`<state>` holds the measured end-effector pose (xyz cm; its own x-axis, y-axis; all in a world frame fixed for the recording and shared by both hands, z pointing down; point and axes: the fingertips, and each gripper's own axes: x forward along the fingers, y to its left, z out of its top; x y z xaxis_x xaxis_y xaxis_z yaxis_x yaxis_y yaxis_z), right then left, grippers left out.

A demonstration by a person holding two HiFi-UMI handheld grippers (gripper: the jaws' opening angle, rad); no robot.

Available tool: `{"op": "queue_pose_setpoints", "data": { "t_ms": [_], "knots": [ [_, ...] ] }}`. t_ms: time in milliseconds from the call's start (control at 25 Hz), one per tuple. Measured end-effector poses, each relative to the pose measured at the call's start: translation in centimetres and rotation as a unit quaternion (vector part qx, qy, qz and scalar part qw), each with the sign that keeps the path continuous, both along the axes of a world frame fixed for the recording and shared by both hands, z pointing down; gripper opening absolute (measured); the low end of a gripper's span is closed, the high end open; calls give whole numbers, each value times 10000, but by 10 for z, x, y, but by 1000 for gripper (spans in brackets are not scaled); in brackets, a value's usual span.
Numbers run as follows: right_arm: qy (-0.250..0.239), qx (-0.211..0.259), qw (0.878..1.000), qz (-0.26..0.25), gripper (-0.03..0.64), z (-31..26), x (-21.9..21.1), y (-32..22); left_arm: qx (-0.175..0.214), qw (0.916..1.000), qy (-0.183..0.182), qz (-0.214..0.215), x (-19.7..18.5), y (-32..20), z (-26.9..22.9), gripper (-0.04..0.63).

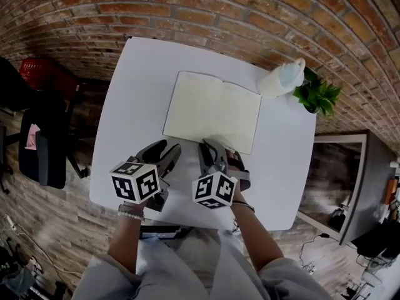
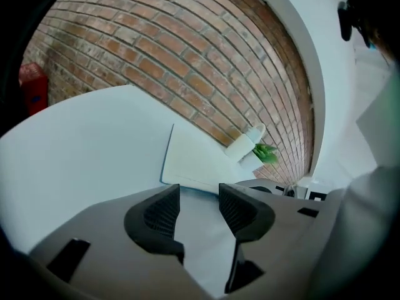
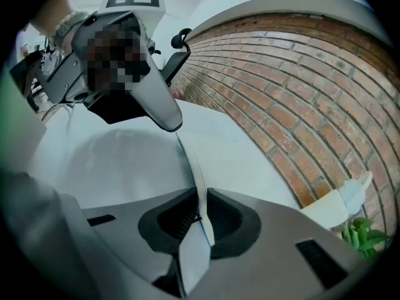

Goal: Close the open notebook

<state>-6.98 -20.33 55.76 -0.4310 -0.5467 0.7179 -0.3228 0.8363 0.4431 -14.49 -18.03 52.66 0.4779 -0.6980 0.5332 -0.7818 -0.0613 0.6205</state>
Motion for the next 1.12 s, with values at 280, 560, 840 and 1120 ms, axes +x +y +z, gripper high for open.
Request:
{"op": "queue_pose_setpoints", "data": {
  "t_ms": [280,560,840,1120],
  "knots": [
    [-104,41,9999,83,71,-3,2,0,-273,9930,968,-617,4,-8,9,210],
    [-169,60,9997,139,69,-7,2,0,-463,9797,1574,-1152,-1,-16,12,216],
    [-178,85,9997,176,67,-8,2,-1,-480,9669,1847,-1692,-15,-25,16,219],
    [-186,-5,9996,198,67,-2,4,0,-464,9706,1569,-1768,-23,-30,20,133]
  ]
}}
